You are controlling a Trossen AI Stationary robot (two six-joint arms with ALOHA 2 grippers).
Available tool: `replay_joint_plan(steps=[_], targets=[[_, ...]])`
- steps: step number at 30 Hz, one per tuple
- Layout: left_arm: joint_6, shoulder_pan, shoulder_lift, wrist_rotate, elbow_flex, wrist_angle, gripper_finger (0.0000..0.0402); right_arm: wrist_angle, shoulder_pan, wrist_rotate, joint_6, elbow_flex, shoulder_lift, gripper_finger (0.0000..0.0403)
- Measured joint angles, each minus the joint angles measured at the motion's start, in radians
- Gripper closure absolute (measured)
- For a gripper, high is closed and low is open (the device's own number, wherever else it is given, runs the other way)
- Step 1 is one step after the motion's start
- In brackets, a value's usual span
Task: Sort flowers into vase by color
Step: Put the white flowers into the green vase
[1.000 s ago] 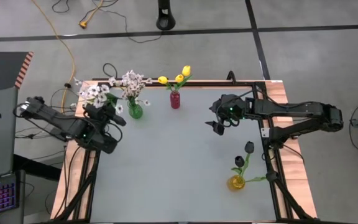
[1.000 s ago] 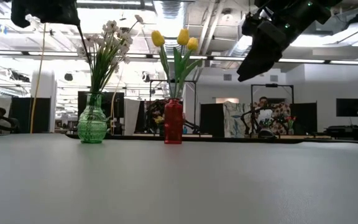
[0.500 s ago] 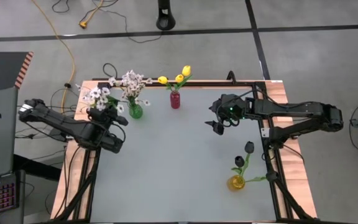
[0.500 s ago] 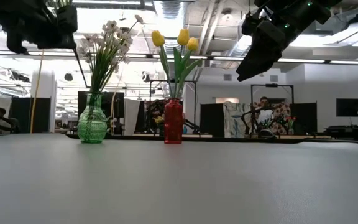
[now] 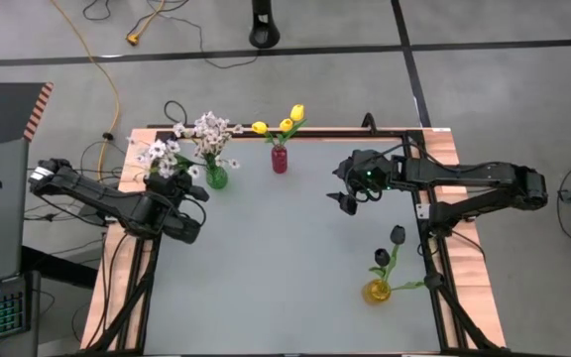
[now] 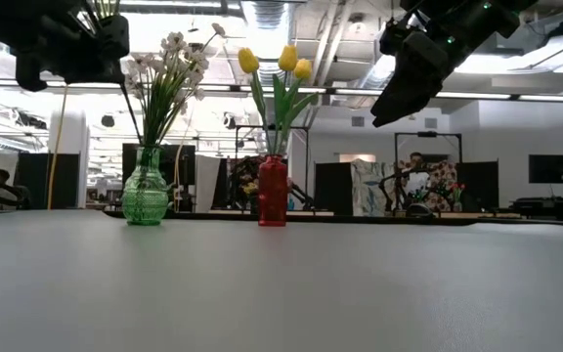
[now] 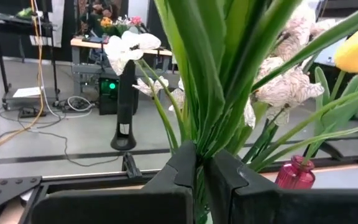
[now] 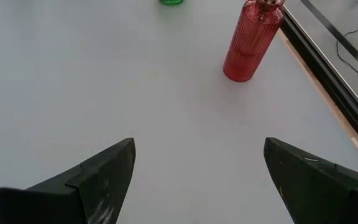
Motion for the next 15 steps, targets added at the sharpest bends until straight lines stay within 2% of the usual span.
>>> replay_joint_plan(steps=[8, 15], targets=[[0.128, 0.001, 0.000, 0.021, 0.000, 0.091, 0.0401, 0.000, 0.000, 0.000, 0.000, 0.000, 0.000, 0.0020], [0.207, 0.061, 0.000, 0.115, 0.000, 0.137, 0.0401, 0.000, 0.000, 0.000, 0.000, 0.000, 0.000, 0.0020]])
